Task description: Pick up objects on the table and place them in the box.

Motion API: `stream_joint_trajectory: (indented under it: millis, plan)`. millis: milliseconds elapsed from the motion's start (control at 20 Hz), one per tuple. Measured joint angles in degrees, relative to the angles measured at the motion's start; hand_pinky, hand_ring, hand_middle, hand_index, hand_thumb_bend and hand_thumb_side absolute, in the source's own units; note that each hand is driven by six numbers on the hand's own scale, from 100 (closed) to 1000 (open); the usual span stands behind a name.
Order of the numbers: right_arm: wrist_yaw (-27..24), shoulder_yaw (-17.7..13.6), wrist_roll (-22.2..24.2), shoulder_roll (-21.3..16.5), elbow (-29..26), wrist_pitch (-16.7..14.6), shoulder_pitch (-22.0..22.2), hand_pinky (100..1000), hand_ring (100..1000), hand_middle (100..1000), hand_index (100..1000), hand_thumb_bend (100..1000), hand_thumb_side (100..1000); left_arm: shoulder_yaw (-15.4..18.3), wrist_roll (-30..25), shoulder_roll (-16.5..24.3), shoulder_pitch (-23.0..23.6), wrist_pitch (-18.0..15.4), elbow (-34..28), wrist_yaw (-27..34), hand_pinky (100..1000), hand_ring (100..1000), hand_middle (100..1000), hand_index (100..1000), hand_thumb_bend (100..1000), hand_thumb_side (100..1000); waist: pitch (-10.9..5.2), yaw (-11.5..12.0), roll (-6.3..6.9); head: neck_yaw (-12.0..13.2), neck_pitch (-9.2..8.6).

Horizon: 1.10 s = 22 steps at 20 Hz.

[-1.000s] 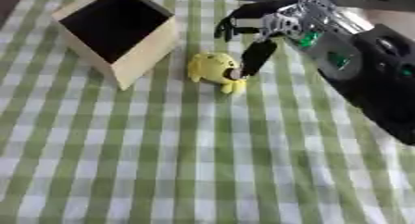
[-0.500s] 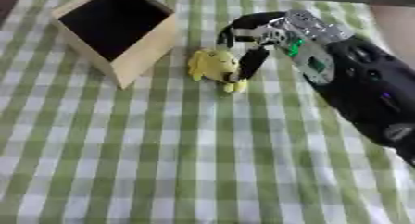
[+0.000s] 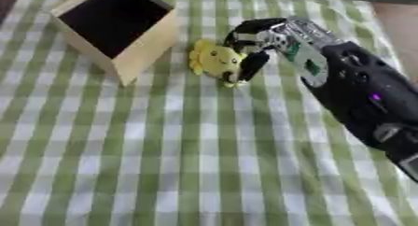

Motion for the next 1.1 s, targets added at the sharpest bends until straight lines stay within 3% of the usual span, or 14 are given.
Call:
stream_joint_trajectory:
  millis: [200, 600, 1100]
  plan:
    - [-0.19, -0.03, -1.88, -0.13, -0.54, -0.16, -0.01, 785, 740, 484, 707, 100, 231, -0.14, -0.30, -0.19, 0.00, 0.12, 0.00, -0.01, 590, 713, 743, 784, 314, 635, 0.00, -0.11, 0.00, 0.16, 0.00]
    - [-4.74, -0.14, -0.81, -3.21, -7.47, 2.85, -0.28, 783, 738, 496, 728, 100, 156, -0.14, -0.56, -0.19, 0.00, 0.34, 0.00, -0.02, 591, 714, 744, 785, 315, 634, -0.04, -0.51, -0.15, 0.49, -0.02]
    - [-7.78, -3.91, 0.42, -4.56, -12.11, 7.09, -4.00, 786, 723, 490, 736, 100, 135, -0.14, -0.71, -0.19, 0.00, 0.39, 0.00, -0.03, 591, 715, 744, 785, 312, 635, -0.09, -0.43, -0.34, 0.38, -0.04]
